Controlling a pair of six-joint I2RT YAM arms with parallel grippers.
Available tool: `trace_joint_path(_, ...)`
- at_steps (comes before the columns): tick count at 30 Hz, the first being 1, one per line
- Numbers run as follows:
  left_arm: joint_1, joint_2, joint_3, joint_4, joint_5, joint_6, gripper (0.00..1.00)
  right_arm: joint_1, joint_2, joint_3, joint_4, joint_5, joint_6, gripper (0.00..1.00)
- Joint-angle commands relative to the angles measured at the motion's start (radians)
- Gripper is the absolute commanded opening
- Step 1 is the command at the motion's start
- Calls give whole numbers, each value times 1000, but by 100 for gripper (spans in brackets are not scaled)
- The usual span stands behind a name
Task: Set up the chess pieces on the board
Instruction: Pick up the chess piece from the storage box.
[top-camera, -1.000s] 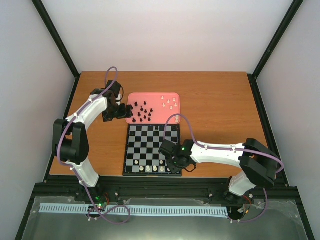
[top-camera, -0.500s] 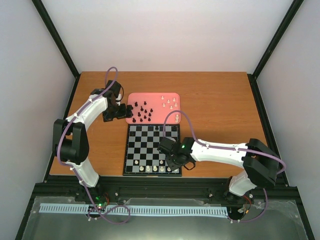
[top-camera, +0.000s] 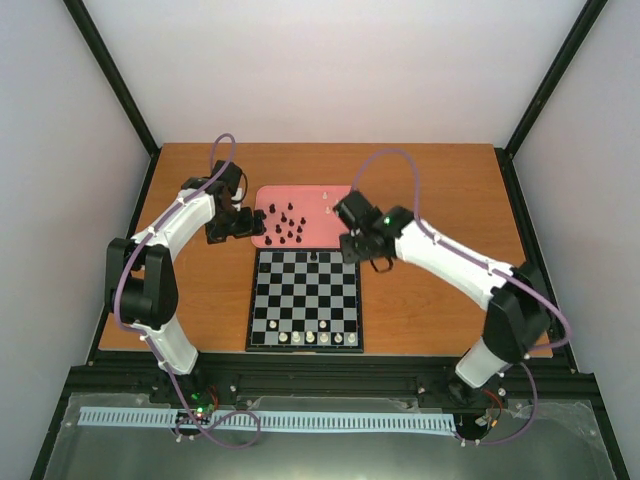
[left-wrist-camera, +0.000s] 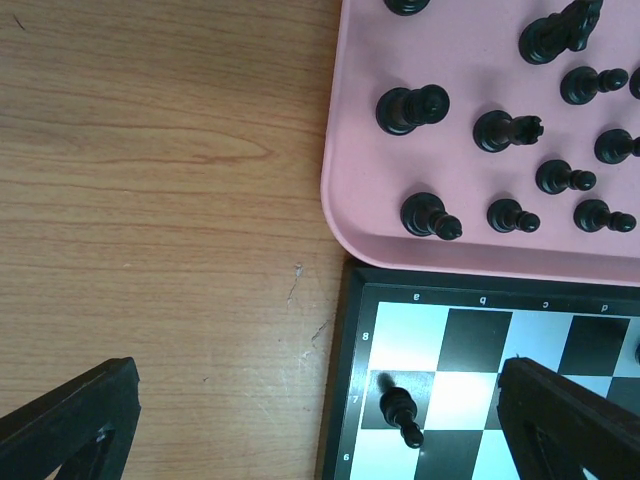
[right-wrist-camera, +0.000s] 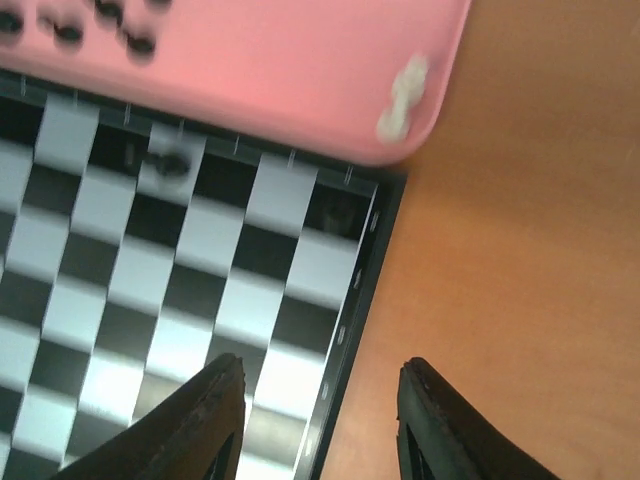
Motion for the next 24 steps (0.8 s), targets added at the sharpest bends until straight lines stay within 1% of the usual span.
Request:
trace_joint_path(1, -2, 1, 40, 5, 7, -1, 100, -117, 158, 179, -10, -3, -90, 42)
trace_joint_path(6, -2, 1, 39, 0, 7, -1, 100, -206, 377, 377, -46, -34, -134, 38)
trace_joint_path(13, -2, 18, 38, 4, 15, -2, 100, -270, 545, 528, -62, -71, -188, 34)
trace_joint_path(17, -2, 35, 45, 4, 17, -2, 100, -274, 596, 567, -68, -100, -208, 33)
trace_joint_path(24, -2, 51, 44, 6, 17, -3, 100, -274, 648, 576, -77, -129, -217, 33)
